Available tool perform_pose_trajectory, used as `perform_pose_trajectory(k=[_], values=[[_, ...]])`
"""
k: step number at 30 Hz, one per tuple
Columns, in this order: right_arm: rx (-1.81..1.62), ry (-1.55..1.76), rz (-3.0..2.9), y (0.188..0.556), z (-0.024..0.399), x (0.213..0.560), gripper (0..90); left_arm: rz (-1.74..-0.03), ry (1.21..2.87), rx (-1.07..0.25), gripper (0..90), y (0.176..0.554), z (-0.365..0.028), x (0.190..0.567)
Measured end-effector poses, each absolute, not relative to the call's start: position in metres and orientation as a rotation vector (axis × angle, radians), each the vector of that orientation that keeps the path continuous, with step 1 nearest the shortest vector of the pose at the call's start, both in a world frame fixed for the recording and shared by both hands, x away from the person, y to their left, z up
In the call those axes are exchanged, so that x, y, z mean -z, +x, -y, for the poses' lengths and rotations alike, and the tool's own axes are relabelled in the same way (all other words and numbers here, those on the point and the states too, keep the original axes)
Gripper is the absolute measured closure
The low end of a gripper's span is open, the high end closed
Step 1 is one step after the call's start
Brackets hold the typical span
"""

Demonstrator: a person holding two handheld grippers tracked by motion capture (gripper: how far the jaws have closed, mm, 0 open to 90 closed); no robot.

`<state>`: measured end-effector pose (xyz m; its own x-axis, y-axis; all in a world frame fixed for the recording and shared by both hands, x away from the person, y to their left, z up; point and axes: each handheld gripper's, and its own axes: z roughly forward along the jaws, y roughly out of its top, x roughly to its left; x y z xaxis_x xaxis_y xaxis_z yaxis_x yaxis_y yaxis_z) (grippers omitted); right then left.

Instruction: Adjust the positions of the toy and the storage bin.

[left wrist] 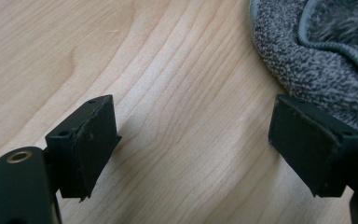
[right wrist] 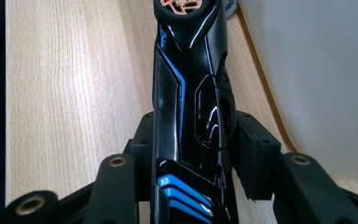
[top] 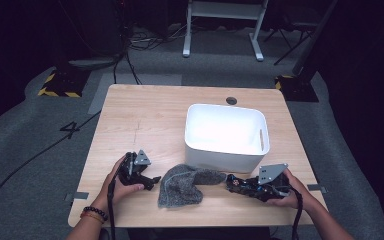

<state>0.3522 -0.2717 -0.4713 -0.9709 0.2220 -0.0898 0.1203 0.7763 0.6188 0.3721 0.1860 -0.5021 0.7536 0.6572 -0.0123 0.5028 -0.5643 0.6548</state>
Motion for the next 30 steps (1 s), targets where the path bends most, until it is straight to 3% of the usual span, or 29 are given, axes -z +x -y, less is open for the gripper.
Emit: perform_pose_trajectory(k=[10,30], values=[[-1.009,0.275,-2.794,0.352,0.278,0.469,57.2,-0.849,2.26,-0.322,10.3,0.375,-0.187,0.507],[-1.065,0.305,-2.757,0.356,0.283,0.466,57.2,-0.838,2.264,-0.321,9.8,0.376,-0.187,0.507]])
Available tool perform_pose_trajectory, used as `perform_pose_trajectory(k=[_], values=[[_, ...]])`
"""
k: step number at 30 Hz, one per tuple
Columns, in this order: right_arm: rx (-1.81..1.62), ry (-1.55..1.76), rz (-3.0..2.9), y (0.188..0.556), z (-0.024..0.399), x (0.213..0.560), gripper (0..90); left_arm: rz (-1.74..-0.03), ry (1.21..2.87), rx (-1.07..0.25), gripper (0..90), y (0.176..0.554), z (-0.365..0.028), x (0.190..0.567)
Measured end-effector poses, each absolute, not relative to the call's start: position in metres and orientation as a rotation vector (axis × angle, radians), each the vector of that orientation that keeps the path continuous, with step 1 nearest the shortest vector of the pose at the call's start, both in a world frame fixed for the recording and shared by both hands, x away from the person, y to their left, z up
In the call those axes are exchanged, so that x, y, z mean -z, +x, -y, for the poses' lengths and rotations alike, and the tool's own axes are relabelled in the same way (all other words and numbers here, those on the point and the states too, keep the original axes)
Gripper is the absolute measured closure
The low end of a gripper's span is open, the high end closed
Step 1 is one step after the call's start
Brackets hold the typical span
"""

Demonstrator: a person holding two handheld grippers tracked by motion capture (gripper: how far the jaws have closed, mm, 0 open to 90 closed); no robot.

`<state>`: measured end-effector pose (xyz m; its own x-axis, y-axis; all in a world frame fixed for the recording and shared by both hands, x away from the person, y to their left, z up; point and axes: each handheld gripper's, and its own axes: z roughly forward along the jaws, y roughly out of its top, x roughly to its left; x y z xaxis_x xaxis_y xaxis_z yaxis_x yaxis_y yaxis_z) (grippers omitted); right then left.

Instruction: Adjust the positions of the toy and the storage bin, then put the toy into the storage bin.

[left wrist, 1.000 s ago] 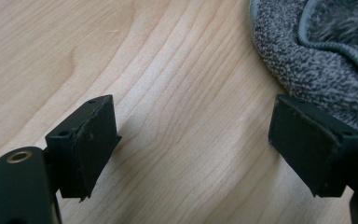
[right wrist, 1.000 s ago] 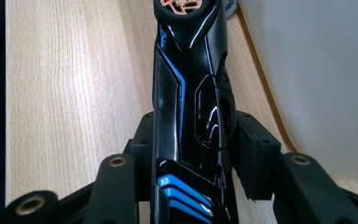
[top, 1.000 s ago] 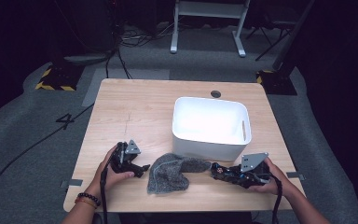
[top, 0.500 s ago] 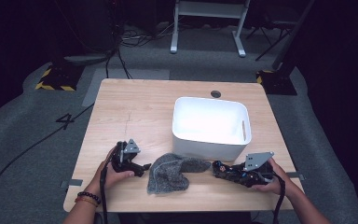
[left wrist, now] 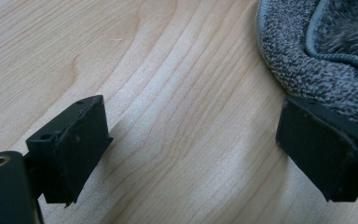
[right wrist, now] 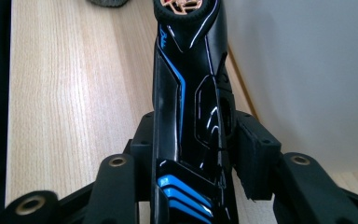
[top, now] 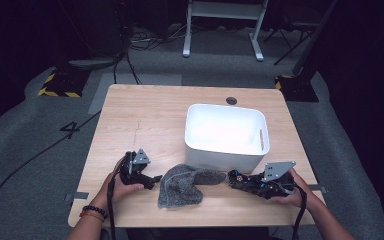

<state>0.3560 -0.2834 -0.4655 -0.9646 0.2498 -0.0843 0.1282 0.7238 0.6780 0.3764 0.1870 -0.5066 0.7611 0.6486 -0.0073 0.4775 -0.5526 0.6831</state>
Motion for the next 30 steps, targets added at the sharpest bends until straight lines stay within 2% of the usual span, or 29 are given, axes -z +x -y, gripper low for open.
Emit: perform_pose_trajectory(k=[18,30], values=[[-1.146,0.279,-2.714,0.349,0.285,0.452,57.2,-0.854,2.259,-0.324,9.1,0.377,-0.185,0.507],[-1.227,0.263,-2.642,0.337,0.283,0.426,57.2,-0.859,2.256,-0.324,9.1,0.376,-0.185,0.507]])
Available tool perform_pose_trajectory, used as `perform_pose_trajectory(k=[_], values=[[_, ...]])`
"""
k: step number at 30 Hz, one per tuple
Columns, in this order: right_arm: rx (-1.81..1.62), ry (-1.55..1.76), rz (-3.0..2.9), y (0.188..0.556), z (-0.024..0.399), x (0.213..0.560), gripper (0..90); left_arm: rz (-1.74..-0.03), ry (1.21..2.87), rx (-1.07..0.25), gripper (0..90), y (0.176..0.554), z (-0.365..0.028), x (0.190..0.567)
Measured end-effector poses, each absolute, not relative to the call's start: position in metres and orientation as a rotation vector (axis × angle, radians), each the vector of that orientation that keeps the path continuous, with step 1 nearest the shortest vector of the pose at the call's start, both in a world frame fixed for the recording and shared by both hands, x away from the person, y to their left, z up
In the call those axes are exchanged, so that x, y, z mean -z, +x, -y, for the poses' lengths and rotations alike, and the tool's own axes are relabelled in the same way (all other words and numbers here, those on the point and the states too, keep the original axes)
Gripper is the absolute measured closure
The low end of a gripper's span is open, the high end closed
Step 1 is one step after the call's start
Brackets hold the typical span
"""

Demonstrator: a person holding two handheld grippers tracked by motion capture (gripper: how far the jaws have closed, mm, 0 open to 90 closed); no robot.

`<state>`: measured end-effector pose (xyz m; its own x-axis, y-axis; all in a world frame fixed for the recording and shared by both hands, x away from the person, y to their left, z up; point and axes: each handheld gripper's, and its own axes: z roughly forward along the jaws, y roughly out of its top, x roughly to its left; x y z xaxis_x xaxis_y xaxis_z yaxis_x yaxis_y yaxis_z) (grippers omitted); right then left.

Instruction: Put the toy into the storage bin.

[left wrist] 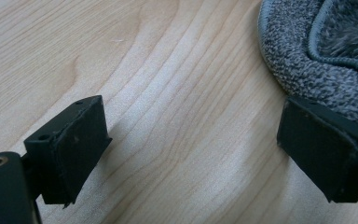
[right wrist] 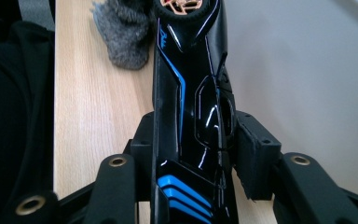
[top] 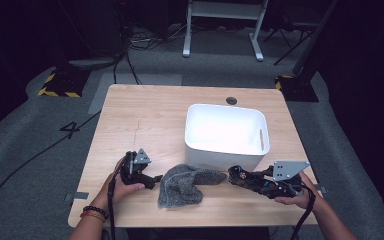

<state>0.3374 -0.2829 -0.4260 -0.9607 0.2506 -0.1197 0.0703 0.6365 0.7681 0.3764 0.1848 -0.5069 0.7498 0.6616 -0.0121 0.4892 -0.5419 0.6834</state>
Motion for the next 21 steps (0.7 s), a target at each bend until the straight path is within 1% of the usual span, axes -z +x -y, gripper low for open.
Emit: perform_pose_trajectory(k=[21], values=[[-1.24,0.218,-2.601,0.331,0.271,0.388,57.2,-0.864,2.255,-0.325,9.1,0.376,-0.185,0.507]])
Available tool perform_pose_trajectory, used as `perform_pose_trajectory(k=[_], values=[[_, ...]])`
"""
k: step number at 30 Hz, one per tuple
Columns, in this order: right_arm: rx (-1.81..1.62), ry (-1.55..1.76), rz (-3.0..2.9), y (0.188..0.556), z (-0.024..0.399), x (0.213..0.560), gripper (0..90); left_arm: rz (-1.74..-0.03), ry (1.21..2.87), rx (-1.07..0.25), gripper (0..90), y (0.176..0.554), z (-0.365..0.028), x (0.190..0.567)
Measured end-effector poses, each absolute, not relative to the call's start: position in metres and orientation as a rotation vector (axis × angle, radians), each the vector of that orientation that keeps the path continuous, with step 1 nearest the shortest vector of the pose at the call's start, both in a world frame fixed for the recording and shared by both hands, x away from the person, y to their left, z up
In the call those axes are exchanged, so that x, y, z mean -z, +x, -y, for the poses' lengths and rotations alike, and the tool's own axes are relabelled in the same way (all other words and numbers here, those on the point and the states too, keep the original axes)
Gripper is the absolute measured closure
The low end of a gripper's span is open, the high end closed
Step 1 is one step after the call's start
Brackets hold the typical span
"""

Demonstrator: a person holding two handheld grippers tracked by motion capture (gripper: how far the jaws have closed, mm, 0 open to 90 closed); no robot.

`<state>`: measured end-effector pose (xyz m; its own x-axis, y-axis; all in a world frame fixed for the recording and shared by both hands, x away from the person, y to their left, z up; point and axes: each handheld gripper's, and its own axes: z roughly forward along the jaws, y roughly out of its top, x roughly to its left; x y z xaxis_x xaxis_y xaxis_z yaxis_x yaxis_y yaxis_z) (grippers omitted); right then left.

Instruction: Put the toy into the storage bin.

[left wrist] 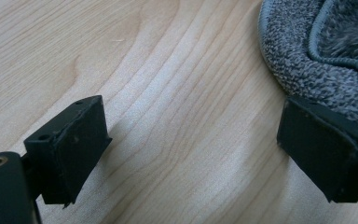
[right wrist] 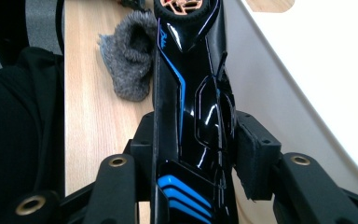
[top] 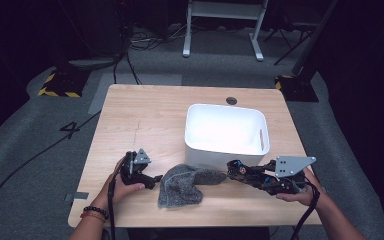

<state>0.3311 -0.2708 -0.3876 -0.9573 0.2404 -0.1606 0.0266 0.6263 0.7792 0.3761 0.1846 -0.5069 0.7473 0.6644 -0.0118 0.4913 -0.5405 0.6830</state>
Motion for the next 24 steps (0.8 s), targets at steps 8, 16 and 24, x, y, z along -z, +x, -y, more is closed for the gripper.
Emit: perform_pose_trajectory(k=[8,16,24], values=[[-1.235,0.194,-2.596,0.333,0.265,0.371,57.2,-0.863,2.256,-0.326,9.1,0.376,-0.185,0.507],[-1.223,0.186,-2.57,0.339,0.265,0.35,57.2,-0.863,2.256,-0.325,9.1,0.376,-0.185,0.507],[-1.242,0.199,-2.534,0.35,0.266,0.334,57.2,-0.863,2.256,-0.325,9.0,0.376,-0.185,0.507]])
